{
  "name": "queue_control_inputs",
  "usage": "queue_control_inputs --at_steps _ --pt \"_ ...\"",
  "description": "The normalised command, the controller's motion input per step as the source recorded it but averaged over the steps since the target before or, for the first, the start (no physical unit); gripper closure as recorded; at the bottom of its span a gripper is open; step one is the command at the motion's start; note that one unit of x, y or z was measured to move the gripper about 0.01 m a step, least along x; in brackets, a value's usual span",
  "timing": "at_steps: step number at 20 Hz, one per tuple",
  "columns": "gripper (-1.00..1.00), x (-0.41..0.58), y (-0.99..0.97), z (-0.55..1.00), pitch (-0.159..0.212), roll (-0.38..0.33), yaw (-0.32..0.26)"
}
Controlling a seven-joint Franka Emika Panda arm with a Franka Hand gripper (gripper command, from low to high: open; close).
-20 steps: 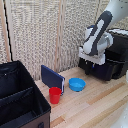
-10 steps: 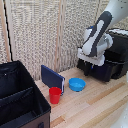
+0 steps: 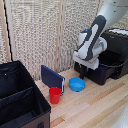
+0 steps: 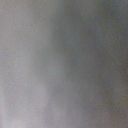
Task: Please move the gripper into proximity with the fryer handle. Once close enough, gingerly grasp the handle and gently tug the fryer basket open in your direction.
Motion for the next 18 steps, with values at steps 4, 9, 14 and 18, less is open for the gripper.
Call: queue_control_inputs --at_steps 4,9,14,18 --pt "-1.0 -0.041 0.36 -0.22 0.063 -0.043 -0.012" --pt "-1.0 -0.053 0.11 0.22 0.022 -0.099 0.016" --pt "-1.0 -0.003 -0.01 0.9 0.05 0.021 0.008" --pt "-1.0 0.049 0.02 0.97 0.066 0.045 -0.004"
